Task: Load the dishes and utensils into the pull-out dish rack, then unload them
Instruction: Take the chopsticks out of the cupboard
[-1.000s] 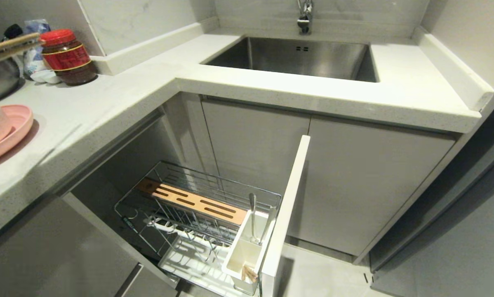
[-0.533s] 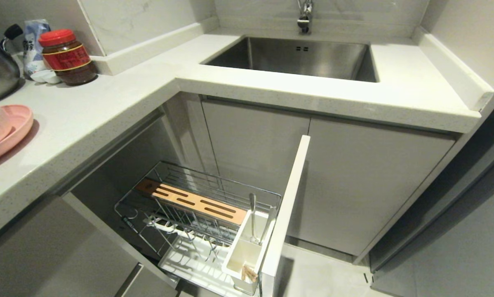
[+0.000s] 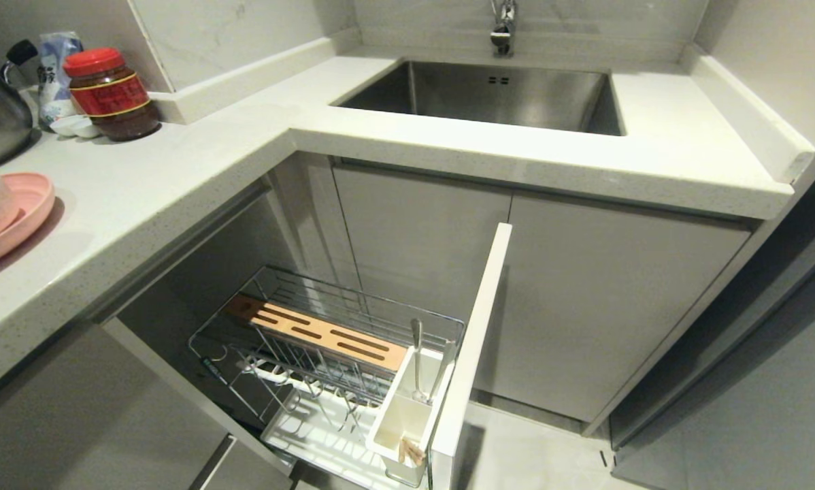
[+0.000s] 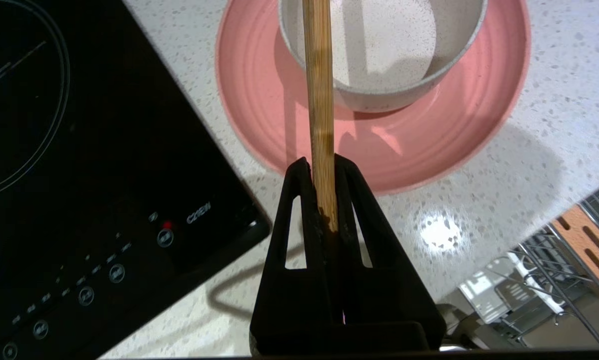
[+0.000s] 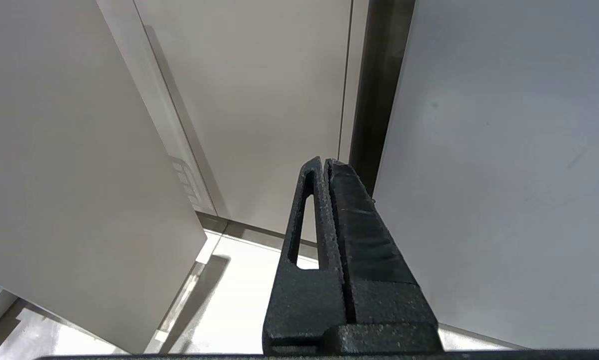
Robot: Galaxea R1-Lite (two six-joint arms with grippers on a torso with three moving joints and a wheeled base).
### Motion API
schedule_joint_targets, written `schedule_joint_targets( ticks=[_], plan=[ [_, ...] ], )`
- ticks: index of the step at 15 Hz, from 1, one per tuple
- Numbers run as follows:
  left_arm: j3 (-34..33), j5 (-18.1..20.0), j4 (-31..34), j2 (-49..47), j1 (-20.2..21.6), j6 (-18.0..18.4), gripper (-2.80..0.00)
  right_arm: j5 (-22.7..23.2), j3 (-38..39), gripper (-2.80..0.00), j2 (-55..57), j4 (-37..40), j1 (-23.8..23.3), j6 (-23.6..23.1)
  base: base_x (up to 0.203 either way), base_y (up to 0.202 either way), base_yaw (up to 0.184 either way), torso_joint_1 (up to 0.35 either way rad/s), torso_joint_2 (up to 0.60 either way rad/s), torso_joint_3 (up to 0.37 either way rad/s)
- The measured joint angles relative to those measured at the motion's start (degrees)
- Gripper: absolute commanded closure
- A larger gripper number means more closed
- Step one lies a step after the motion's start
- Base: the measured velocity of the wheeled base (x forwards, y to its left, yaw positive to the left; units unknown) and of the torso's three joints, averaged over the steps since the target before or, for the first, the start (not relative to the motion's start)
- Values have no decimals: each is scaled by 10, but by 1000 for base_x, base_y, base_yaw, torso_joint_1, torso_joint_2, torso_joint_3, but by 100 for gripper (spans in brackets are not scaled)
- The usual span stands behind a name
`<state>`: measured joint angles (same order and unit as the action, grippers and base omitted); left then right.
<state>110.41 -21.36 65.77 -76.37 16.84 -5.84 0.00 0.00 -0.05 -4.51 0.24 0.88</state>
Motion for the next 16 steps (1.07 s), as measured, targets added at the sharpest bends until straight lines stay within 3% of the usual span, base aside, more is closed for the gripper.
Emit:
schedule_joint_targets(
  ticks=[4,9,16],
  plan=[
    [-7,-1,-15,-22,-1,8,0,0,0,0,0,0,0,0,0,0,0,0,0,0],
    [-36,-40,-24,-28,-2,27,0,0,0,0,0,0,0,0,0,0,0,0,0,0],
    [-113,-67,-125,-16,-7,76,0,0,0,0,0,0,0,0,0,0,0,0,0,0]
  ],
)
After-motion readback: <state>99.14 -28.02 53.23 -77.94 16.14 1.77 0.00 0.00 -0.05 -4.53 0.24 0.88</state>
